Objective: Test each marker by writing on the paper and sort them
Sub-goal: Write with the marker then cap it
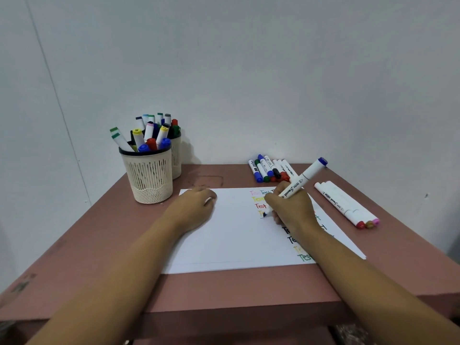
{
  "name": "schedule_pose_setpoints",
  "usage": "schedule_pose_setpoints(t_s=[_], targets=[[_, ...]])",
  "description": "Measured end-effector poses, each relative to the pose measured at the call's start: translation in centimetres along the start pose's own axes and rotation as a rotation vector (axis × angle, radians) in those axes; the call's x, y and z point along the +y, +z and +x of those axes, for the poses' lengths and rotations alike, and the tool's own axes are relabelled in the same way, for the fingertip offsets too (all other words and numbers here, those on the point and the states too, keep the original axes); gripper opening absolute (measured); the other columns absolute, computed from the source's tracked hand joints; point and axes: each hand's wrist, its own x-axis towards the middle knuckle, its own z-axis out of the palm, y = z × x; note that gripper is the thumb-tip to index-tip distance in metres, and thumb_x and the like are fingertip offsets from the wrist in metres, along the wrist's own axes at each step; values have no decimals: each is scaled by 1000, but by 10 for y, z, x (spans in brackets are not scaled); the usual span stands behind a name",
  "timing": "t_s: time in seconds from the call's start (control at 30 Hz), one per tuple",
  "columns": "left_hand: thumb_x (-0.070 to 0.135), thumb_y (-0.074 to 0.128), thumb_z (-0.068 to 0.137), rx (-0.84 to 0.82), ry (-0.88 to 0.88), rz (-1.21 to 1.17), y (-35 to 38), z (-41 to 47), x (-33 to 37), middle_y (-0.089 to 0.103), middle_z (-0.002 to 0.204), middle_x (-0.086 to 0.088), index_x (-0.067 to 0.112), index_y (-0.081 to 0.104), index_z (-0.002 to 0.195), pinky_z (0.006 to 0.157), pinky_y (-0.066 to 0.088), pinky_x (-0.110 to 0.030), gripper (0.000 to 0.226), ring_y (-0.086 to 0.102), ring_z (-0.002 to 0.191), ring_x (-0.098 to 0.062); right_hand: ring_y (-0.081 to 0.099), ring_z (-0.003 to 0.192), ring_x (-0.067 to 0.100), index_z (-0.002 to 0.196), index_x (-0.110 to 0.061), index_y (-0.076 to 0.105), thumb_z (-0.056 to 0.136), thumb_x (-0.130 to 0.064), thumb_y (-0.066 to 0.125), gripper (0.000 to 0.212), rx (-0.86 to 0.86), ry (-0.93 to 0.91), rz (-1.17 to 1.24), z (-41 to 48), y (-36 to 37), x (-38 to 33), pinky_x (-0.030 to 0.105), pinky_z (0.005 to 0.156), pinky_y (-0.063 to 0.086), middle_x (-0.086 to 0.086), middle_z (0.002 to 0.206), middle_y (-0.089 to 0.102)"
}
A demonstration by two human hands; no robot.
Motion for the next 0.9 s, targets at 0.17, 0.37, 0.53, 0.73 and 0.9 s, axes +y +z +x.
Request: schedule_pose_setpoints(t_s=[0.17,0.37,0.53,0.73,0.9], targets=[[23,41,97,17,3,-2,0,0,2,52,131,1,22,59,121,98,36,-28,30,46,119,-18,45,35,8,66,-12,47,79,-3,60,21,-29,-7,2,-1,2,0,18,38,36,8,57,49],[21,41,96,11,13,-7,-1,0,1,52,131,2,21,59,120,98,35,-27,30,46,120,-16,38,42,18,61,-15,44,78,-4,59,26,1,9,33,2,1,3,20,40,34,4,50,46],[21,41,96,12,20,-5,-1,1,1,52,132,1,20,59,121,98,33,-26,30,45,122,-15,40,40,16,59,-16,44,77,-4,58,25,25,1,22,2,1,5,19,40,32,9,56,52],[22,41,97,8,14,-6,-1,1,0,51,132,2,22,58,120,98,33,-26,29,45,122,-14,40,44,16,60,-17,42,78,-6,59,28,32,-41,-41,2,2,5,20,44,31,-1,50,42],[23,41,97,4,8,0,0,1,-1,51,132,3,23,58,120,99,31,-27,29,46,121,-14,39,40,15,61,-16,43,78,-5,59,26,-1,-17,-24,1,1,4,20,40,33,0,50,43]])
